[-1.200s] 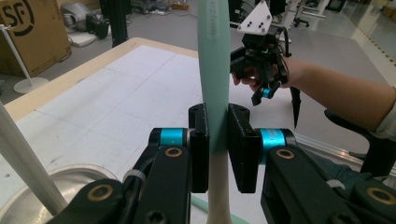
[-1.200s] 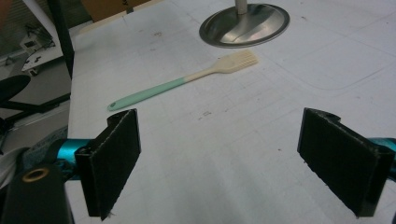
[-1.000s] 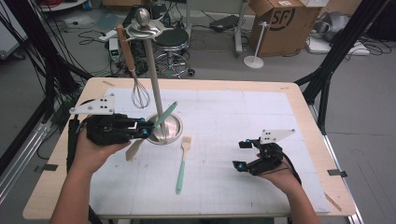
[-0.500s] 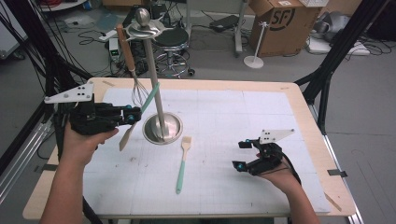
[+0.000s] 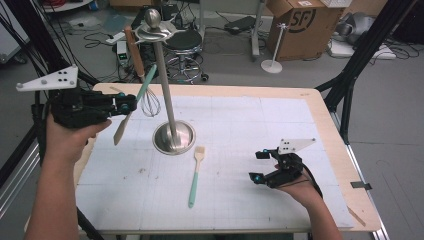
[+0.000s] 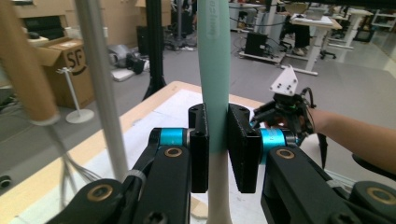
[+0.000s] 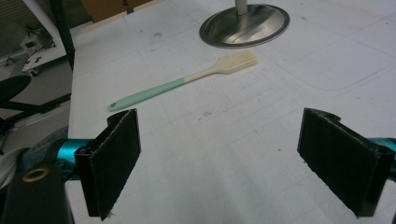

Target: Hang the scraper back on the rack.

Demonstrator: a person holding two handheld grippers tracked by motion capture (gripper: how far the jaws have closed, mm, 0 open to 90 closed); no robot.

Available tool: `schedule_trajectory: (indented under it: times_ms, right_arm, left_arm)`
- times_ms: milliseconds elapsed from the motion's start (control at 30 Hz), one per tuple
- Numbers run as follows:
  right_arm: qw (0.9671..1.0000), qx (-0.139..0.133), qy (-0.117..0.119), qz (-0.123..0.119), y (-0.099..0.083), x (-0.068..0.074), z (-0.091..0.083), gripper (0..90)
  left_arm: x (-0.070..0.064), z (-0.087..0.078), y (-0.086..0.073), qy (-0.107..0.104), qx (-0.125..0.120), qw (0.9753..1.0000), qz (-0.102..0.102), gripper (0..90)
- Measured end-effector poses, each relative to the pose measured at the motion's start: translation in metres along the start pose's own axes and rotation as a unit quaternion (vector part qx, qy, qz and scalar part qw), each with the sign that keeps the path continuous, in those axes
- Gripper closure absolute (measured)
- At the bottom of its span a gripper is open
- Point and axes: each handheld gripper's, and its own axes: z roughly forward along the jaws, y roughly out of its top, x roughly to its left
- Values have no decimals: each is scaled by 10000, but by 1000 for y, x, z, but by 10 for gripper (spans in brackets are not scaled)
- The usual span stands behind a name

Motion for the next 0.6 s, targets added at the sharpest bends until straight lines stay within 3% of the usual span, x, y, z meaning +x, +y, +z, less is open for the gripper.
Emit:
schedule_trajectory:
  times_ms: [600]
  right_arm:
    - [10000,17,19,42,0,-1,1,127]
  left_arm:
    - [12,-21,29,551,6,9984,92,794]
